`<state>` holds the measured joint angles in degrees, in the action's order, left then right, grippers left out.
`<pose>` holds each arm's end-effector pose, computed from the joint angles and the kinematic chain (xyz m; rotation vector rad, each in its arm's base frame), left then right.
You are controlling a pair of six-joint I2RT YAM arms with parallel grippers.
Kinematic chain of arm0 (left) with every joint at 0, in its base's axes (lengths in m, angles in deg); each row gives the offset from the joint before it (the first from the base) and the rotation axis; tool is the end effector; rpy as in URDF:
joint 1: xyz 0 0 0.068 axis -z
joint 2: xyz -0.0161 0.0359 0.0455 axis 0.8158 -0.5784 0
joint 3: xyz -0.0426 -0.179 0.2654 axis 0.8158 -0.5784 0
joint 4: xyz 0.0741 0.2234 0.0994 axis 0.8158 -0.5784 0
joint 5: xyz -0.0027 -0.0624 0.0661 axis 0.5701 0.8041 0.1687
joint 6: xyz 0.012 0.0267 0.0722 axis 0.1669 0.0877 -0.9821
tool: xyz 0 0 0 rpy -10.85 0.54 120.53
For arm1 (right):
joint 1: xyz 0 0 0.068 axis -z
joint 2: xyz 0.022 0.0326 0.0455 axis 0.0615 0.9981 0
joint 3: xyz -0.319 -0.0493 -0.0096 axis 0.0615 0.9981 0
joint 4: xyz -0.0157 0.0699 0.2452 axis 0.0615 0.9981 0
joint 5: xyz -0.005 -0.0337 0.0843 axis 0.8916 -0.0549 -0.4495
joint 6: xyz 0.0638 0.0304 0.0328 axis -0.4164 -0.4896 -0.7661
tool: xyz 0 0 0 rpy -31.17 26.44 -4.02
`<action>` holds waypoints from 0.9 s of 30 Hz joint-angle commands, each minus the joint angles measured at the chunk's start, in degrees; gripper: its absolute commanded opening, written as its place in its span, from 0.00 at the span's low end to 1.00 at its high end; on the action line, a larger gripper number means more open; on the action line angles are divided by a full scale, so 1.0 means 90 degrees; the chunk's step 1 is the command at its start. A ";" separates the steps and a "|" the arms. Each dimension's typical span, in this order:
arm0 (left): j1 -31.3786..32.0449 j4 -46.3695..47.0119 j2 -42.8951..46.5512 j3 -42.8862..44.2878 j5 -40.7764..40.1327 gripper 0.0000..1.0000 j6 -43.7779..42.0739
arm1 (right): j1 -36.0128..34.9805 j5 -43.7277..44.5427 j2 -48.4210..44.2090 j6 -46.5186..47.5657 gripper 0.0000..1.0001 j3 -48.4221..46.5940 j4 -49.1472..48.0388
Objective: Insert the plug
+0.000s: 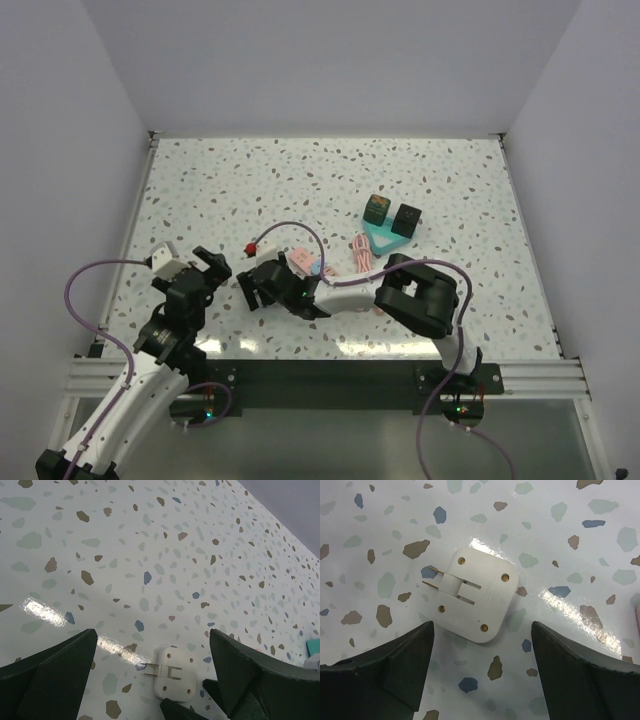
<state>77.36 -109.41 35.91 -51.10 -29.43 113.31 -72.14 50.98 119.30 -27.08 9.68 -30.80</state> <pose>0.0942 0.0013 0.2111 -0.7638 1.7740 -0.2107 0.1967 0.4396 0.1764 -0.5966 2.1139 0.5821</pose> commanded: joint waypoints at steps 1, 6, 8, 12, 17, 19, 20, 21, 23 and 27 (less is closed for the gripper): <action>0.0037 -0.0040 -0.0021 0.0267 -0.0112 1.00 0.0092 | -0.0090 0.0196 0.0190 -0.0027 0.82 -0.0376 -0.0039; 0.0037 -0.0039 0.0018 0.0257 -0.0092 1.00 0.0073 | -0.0178 0.0381 0.0424 0.0071 0.82 -0.0688 0.0156; 0.0037 -0.0030 0.0028 0.0257 -0.0092 1.00 0.0073 | -0.0237 0.0537 0.0532 0.0110 0.82 -0.0834 0.0264; 0.0037 -0.0039 0.0047 0.0238 -0.0073 1.00 0.0053 | -0.0305 0.0888 0.0668 0.0246 0.77 -0.0972 0.0634; 0.0037 -0.0040 0.0096 0.0247 -0.0034 1.00 0.0053 | -0.0452 0.1367 0.0639 0.0344 0.74 -0.0894 0.0859; 0.0037 -0.0030 0.0115 0.0238 -0.0014 1.00 0.0053 | -0.0510 0.1514 0.0678 0.0393 0.70 -0.0904 0.0948; 0.0037 -0.0020 0.0106 0.0238 -0.0014 1.00 0.0053 | -0.0501 0.1524 0.0736 0.0374 0.68 -0.0904 0.0958; 0.0037 -0.0030 0.0135 0.0238 -0.0004 1.00 0.0053 | -0.0501 0.1534 0.0756 0.0364 0.65 -0.0894 0.0938; 0.0037 -0.0039 0.0145 0.0238 0.0015 1.00 0.0034 | -0.0500 0.1505 0.0824 0.0403 0.62 -0.0884 0.0802; 0.0037 -0.0059 0.0203 0.0208 0.0044 1.00 0.0034 | -0.0501 0.1290 0.0893 0.0530 0.46 -0.0855 0.0499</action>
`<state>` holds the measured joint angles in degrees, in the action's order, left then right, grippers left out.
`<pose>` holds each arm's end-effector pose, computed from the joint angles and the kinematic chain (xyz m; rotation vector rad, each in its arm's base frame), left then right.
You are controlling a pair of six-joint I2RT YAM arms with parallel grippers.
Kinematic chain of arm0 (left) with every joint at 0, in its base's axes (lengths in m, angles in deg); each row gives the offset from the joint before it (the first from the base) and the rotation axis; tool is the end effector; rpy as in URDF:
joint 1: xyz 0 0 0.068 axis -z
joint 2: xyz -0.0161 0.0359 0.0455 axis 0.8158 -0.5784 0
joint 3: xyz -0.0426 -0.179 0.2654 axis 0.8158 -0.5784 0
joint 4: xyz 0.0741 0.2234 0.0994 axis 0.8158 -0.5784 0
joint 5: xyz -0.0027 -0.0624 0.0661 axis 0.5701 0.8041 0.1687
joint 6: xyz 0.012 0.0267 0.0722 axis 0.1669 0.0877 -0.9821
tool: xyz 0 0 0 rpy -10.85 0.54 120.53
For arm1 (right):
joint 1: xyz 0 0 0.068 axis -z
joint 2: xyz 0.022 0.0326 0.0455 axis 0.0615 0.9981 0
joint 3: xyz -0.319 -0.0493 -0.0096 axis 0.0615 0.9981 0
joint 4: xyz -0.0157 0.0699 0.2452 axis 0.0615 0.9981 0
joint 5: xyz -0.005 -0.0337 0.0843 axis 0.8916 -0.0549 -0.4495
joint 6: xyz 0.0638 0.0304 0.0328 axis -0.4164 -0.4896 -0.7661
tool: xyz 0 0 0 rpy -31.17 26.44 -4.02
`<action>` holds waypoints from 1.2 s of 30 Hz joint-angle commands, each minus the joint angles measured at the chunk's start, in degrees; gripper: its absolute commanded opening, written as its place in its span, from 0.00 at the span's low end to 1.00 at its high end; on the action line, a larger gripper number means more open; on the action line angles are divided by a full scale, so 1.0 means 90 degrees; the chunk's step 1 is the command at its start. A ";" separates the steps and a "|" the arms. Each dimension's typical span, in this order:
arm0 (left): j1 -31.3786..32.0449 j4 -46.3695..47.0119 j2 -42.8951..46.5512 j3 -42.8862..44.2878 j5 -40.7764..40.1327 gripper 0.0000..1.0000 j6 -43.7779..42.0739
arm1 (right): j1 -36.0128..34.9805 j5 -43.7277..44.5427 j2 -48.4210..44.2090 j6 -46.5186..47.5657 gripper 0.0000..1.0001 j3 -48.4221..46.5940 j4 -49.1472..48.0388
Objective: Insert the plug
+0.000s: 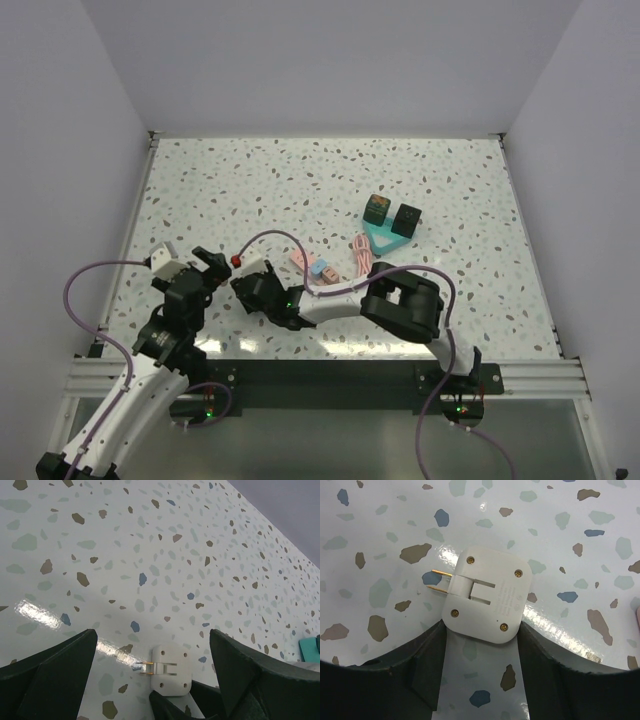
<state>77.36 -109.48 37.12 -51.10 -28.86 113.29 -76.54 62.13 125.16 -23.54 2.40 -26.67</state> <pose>0.0923 0.0014 0.2122 -0.7599 1.7621 -0.2327 0.1803 0.4720 0.1633 -0.6331 2.0481 0.3804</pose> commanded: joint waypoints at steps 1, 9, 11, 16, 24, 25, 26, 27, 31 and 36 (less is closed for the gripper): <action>0.0037 -0.0052 0.0099 0.0199 0.0020 1.00 -0.0003 | -0.0003 0.0003 0.0233 0.0185 0.43 -0.0027 -0.0047; 0.0037 0.0649 0.0353 0.0004 0.0985 1.00 -0.0461 | 0.0065 0.0530 -0.1123 0.0868 0.25 0.1337 -0.0750; 0.0037 0.0855 0.0373 -0.0075 0.1211 1.00 -0.0540 | 0.0056 0.0472 -0.1709 0.1151 0.25 0.1671 -0.1102; 0.0037 0.1617 0.0343 -0.0202 0.2353 0.99 -0.0969 | 0.0056 0.0228 -0.2792 0.1532 0.25 0.2492 -0.1473; 0.0037 0.1990 -0.0007 -0.0339 0.2679 0.99 -0.0873 | 0.0134 0.0003 -0.3167 0.1368 0.47 0.2826 -0.1308; 0.0037 0.1941 -0.0066 -0.0319 0.2590 1.00 -0.0833 | 0.0144 -0.0046 -0.3069 0.1145 0.49 0.2738 -0.1163; 0.0037 0.1863 -0.0125 -0.0309 0.2521 1.00 -0.0833 | 0.0144 -0.0066 -0.2817 0.0988 0.54 0.2611 -0.1036; 0.0037 0.1843 -0.0212 -0.0271 0.2511 1.00 -0.0794 | 0.0144 -0.0105 -0.2689 0.0832 0.56 0.2349 -0.0928; 0.0037 0.1775 -0.0291 -0.0270 0.2521 1.00 -0.0765 | 0.0134 -0.0242 -0.2044 0.0158 0.64 0.1849 -0.0694; 0.0037 0.1472 -0.0087 -0.0192 0.2325 1.00 -0.0901 | 0.0134 -0.0232 -0.1429 -0.0341 0.69 0.1214 -0.0235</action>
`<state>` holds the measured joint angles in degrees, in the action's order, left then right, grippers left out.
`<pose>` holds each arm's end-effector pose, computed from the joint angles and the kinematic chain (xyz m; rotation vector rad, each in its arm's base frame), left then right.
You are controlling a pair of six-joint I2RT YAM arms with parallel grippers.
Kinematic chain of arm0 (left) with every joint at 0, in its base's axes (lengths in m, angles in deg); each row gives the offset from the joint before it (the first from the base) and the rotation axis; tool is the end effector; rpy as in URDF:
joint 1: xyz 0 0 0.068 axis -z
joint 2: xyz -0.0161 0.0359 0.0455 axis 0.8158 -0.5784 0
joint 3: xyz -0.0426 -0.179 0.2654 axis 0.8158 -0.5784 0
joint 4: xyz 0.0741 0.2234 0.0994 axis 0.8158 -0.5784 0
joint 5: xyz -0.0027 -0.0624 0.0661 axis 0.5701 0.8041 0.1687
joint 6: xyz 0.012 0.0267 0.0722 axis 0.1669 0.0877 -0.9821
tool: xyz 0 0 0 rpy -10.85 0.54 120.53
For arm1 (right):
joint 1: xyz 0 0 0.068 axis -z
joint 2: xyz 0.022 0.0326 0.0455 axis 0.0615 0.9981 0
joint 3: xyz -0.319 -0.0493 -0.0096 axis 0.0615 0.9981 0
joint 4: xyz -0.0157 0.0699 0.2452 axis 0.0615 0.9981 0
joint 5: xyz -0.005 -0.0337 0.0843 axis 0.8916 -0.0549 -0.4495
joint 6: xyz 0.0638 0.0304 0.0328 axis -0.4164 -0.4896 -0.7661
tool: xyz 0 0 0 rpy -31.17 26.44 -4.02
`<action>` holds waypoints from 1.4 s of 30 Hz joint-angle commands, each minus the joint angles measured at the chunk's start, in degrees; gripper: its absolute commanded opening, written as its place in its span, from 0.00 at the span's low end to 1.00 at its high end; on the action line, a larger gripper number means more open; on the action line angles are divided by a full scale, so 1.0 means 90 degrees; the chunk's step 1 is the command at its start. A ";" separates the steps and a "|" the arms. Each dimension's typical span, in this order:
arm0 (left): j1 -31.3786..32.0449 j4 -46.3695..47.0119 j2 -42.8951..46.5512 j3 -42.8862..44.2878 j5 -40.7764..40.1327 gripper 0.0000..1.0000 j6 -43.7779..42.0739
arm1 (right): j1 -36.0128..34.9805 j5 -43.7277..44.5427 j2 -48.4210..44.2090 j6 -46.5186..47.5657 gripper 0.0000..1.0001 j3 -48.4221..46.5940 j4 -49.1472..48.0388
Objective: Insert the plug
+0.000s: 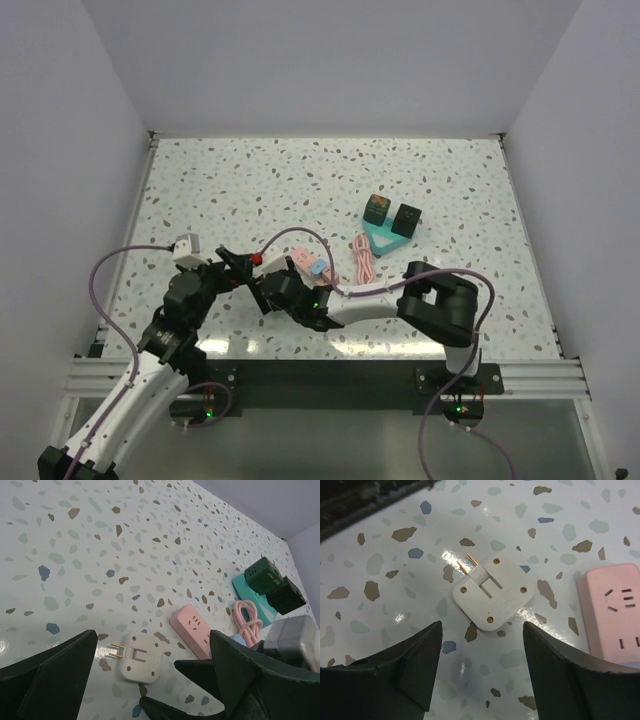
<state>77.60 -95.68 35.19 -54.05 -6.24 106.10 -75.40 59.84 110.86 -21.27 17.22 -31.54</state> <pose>0.1039 -0.0300 0.2178 -0.4103 1.8198 -0.5901 0.1673 0.4074 0.2036 -0.6369 2.0031 0.4427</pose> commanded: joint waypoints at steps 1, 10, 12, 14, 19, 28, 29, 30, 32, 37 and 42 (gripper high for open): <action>0.0010 -0.0090 0.0166 0.0145 -0.0198 1.00 -0.0112 | 0.0008 0.0071 0.0238 -0.0672 0.71 -0.0510 0.0414; 0.0010 -0.0041 0.0176 0.0087 -0.0101 1.00 -0.0112 | 0.0008 0.0179 0.0687 -0.1239 0.84 -0.0921 0.0767; 0.0010 -0.0051 0.0166 0.0097 -0.0081 1.00 -0.0112 | 0.0017 0.0208 0.0892 -0.1307 0.84 -0.1028 0.0883; 0.0010 -0.0090 0.0205 0.0106 -0.0071 1.00 -0.0112 | 0.0008 0.0238 0.1039 -0.1307 0.84 -0.1135 0.0903; 0.0010 -0.0187 0.0313 0.0097 -0.0130 1.00 -0.0112 | 0.0027 0.0287 0.1225 -0.1278 0.85 -0.1312 0.0904; 0.0010 -0.0168 0.0284 0.0106 -0.0159 1.00 -0.0132 | 0.0242 0.0355 0.1342 -0.1093 0.83 -0.1400 0.0845; 0.0010 -0.0168 0.0284 0.0106 -0.0159 1.00 -0.0132 | 0.0252 0.0384 0.1342 -0.1073 0.82 -0.1390 0.0835; 0.0010 -0.0168 0.0284 0.0097 -0.0169 1.00 -0.0132 | 0.0271 0.0394 0.1362 -0.1044 0.81 -0.1371 0.0806; 0.0010 -0.0168 0.0274 0.0097 -0.0149 1.00 -0.0132 | 0.0281 0.0414 0.1420 -0.1024 0.73 -0.1380 0.0796; 0.0010 -0.0207 0.0342 0.0106 -0.0140 1.00 -0.0132 | 0.0340 0.0472 0.1528 -0.0985 0.50 -0.1371 0.0718; 0.0010 -0.0227 0.0411 0.0097 -0.0140 1.00 -0.0151 | 0.0340 0.0297 0.1343 -0.0654 0.34 -0.1059 0.0192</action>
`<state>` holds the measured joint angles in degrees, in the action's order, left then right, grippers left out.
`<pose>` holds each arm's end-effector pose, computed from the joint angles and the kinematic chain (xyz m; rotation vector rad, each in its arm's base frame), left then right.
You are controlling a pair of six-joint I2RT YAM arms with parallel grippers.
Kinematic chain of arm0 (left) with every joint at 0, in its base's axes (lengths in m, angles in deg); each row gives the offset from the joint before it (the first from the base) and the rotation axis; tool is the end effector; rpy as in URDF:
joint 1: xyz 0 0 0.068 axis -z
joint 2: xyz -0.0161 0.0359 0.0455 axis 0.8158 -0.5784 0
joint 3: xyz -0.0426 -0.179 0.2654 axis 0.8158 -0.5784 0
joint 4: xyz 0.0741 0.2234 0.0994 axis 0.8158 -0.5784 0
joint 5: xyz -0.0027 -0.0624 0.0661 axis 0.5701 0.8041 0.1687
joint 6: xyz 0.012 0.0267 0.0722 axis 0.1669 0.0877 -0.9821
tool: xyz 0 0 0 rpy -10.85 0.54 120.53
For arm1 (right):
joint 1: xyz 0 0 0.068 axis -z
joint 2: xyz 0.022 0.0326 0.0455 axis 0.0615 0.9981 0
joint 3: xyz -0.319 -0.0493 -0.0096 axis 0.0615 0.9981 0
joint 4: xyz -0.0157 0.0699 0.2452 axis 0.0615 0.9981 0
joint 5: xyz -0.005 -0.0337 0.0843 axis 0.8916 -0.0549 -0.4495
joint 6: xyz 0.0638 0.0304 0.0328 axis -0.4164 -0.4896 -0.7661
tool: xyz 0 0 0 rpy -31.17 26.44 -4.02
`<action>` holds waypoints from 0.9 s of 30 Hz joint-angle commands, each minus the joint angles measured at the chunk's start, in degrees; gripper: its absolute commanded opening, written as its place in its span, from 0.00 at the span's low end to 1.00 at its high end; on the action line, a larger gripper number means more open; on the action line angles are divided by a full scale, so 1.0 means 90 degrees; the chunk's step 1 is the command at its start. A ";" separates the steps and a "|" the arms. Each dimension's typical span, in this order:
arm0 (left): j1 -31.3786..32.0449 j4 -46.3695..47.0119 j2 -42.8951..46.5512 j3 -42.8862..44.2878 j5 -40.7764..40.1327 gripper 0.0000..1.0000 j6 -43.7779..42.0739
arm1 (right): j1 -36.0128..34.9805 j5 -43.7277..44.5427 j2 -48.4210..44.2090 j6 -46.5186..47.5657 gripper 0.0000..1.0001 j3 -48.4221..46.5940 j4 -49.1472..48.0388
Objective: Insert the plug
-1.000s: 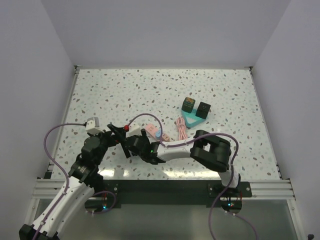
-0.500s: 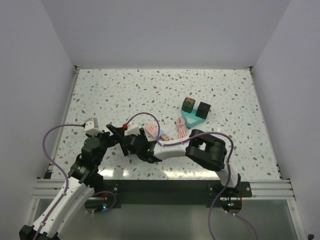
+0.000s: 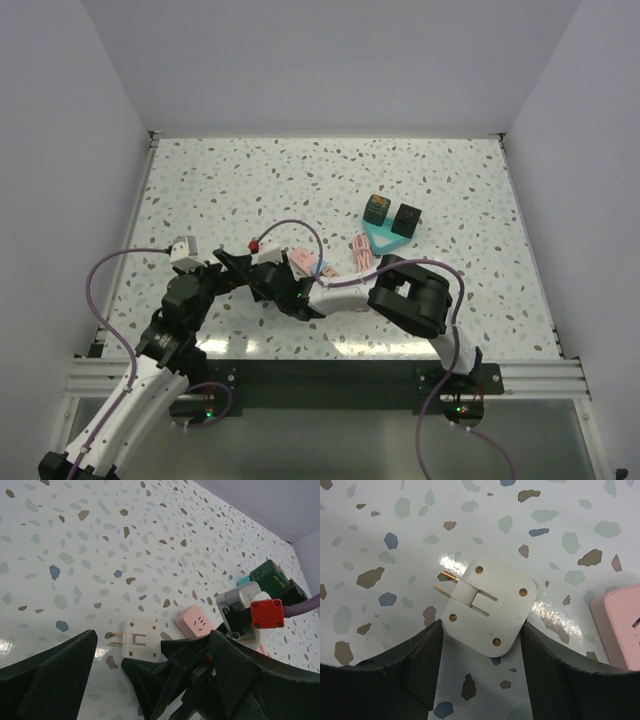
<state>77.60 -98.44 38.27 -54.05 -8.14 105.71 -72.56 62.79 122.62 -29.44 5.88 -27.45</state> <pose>0.0977 -0.0251 0.2159 -0.4256 1.8041 -0.5590 0.2080 0.4444 0.1673 -0.4489 2.0949 0.3876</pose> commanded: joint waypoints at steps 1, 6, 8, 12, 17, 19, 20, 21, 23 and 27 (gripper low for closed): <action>0.0010 0.0108 0.0068 0.0087 0.0139 1.00 -0.0136 | 0.0024 -0.0128 -0.0061 0.0352 0.34 0.0415 -0.0389; 0.0010 0.0410 0.0088 0.0009 0.0520 1.00 -0.0234 | 0.0044 -0.0607 -0.1173 0.1143 0.33 0.1353 -0.1269; 0.0010 0.0518 0.0049 0.0009 0.0813 1.00 -0.0322 | 0.0044 -0.0773 -0.1573 0.1590 0.33 0.1773 -0.1415; 0.0010 0.0841 -0.0117 0.0067 0.1739 1.00 -0.0449 | 0.0044 -0.0968 -0.2705 0.2324 0.33 0.2438 -0.1572; 0.0010 0.1231 -0.0498 0.0204 0.3166 1.00 -0.0644 | 0.0034 -0.1125 -0.3703 0.3008 0.31 0.3190 -0.1640; 0.0010 0.1377 -0.0644 0.0204 0.3633 1.00 -0.0654 | 0.0034 -0.1281 -0.4151 0.3145 0.31 0.3462 -0.1679; 0.0010 0.1446 -0.0683 0.0194 0.3762 1.00 -0.0635 | 0.0034 -0.1320 -0.4279 0.3184 0.31 0.3532 -0.1689; 0.0010 0.1582 -0.0713 0.0185 0.3860 1.00 -0.0615 | 0.0034 -0.1398 -0.4387 0.3388 0.30 0.3591 -0.1670; 0.0010 0.1768 -0.0742 0.0146 0.4046 1.00 -0.0508 | 0.0014 -0.1613 -0.4699 0.3545 0.30 0.3747 -0.1689; 0.0010 0.2284 -0.0956 0.0078 0.4348 1.00 -0.0332 | -0.0054 -0.1730 -0.5081 0.3712 0.29 0.4010 -0.1787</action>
<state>77.60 -85.35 31.08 -54.03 25.59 101.86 -72.54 49.37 80.18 0.35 40.41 -40.13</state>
